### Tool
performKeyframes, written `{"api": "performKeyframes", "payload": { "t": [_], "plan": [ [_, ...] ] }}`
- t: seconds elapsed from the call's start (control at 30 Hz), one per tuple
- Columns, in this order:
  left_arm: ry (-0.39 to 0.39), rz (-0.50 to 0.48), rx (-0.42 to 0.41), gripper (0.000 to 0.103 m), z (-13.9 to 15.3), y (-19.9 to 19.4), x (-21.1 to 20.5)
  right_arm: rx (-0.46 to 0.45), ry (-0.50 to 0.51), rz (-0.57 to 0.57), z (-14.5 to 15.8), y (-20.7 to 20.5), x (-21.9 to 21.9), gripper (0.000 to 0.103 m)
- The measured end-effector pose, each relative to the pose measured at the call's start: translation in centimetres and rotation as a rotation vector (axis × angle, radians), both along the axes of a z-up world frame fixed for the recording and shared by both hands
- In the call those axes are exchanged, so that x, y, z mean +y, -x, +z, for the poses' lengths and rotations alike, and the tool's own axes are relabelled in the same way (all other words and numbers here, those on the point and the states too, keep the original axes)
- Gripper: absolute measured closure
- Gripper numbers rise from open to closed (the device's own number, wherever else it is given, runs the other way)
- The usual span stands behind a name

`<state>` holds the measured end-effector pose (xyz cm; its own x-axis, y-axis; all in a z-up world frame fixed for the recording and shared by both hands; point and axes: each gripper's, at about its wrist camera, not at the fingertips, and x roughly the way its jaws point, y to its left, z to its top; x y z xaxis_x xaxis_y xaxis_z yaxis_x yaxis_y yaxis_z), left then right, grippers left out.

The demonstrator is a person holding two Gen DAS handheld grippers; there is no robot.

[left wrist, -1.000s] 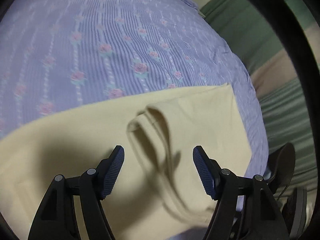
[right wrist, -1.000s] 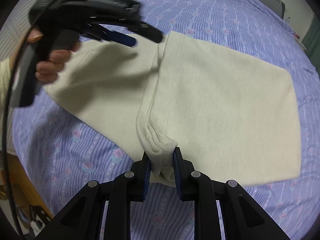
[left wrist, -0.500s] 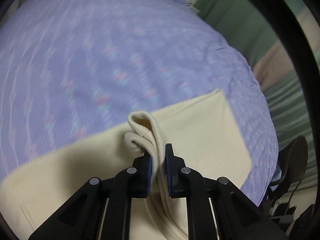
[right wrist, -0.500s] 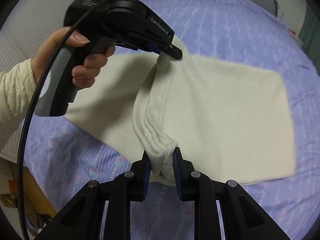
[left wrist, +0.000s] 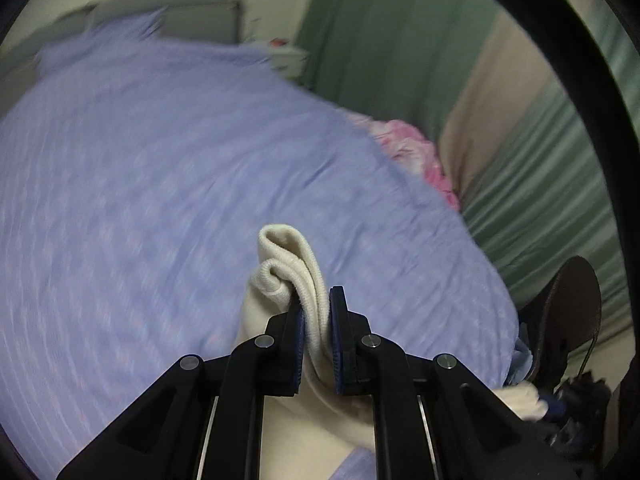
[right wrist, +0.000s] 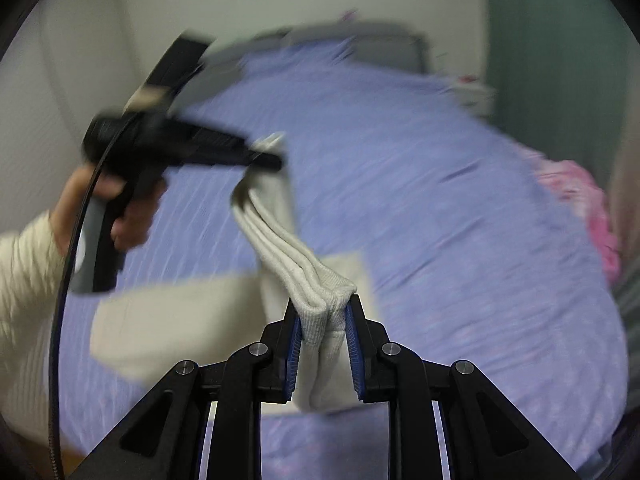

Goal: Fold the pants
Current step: 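Lay the held cuff end over the waistband half with both grippers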

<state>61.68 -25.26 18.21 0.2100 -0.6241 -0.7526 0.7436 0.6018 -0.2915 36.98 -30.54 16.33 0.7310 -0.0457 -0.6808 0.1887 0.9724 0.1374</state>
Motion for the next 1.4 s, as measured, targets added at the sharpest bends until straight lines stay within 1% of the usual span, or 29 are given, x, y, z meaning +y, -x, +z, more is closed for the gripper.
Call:
{"api": "performKeyframes", "payload": {
  "t": [0.03, 0.1, 0.17, 0.23, 0.33, 0.37, 0.43, 0.53, 0.6, 0.7, 0.8, 0.87, 0.97, 1.07, 1.13, 1.27, 1.33, 1.4],
  "plan": [
    [0.005, -0.027, -0.012, 0.090, 1.5, 0.1, -2.7, -0.029, 0.002, -0.038, 0.9, 0.4, -1.7, 0.081],
    [0.000, -0.053, -0.021, 0.090, 2.8, 0.2, -6.1, -0.057, 0.024, -0.110, 1.9, 0.9, -4.8, 0.081],
    [-0.021, -0.068, -0.016, 0.090, 3.4, 0.1, -10.1, -0.076, 0.019, -0.162, 2.3, 1.1, -7.4, 0.081],
    [-0.051, -0.084, -0.019, 0.090, 3.1, 0.2, -13.5, -0.079, -0.006, -0.211, 1.8, 1.3, -10.2, 0.081],
    [-0.089, -0.105, -0.013, 0.091, 1.9, 0.4, -17.0, -0.065, -0.044, -0.256, 0.5, 1.5, -13.1, 0.081],
    [-0.091, -0.113, -0.014, 0.091, 1.6, 0.5, -17.1, -0.057, -0.057, -0.267, 0.3, 1.6, -13.8, 0.081],
    [-0.081, -0.126, -0.017, 0.091, 1.3, 1.1, -17.1, -0.058, -0.071, -0.268, -0.1, 2.0, -13.6, 0.081],
    [-0.068, -0.142, -0.025, 0.091, 0.7, 1.4, -15.2, -0.038, -0.044, -0.233, -0.7, 2.4, -12.9, 0.081],
    [-0.059, -0.133, -0.013, 0.091, 0.0, 1.2, -12.9, -0.021, -0.041, -0.199, -1.3, 2.4, -11.5, 0.081],
    [-0.070, -0.093, -0.001, 0.091, -1.3, 0.4, -8.5, 0.004, -0.005, -0.137, -1.9, 1.8, -8.0, 0.081],
    [-0.080, -0.045, 0.012, 0.091, -2.6, 0.0, -3.0, 0.031, 0.041, -0.054, -2.5, 0.9, -3.2, 0.081],
    [-0.086, -0.003, 0.021, 0.091, -3.8, -0.3, 1.6, 0.046, 0.073, 0.023, -3.0, 0.4, 0.5, 0.081],
    [-0.103, 0.055, 0.037, 0.091, -5.6, -0.6, 6.9, 0.076, 0.089, 0.121, -4.4, -0.2, 5.2, 0.081],
    [-0.112, 0.111, 0.067, 0.091, -8.3, -0.6, 12.3, 0.123, 0.112, 0.227, -6.6, -1.0, 10.2, 0.081],
    [-0.121, 0.132, 0.094, 0.091, -10.7, -0.7, 15.1, 0.162, 0.140, 0.286, -8.5, -1.5, 13.3, 0.081],
    [-0.151, 0.155, 0.138, 0.091, -16.1, -0.8, 18.2, 0.234, 0.191, 0.358, -12.4, -2.3, 18.0, 0.081],
    [-0.139, 0.172, 0.163, 0.091, -18.4, -0.7, 19.8, 0.272, 0.209, 0.379, -14.3, -2.6, 19.7, 0.081],
    [-0.134, 0.183, 0.173, 0.091, -20.4, -0.3, 20.2, 0.305, 0.229, 0.394, -16.2, -2.8, 20.9, 0.081]
  ]
}}
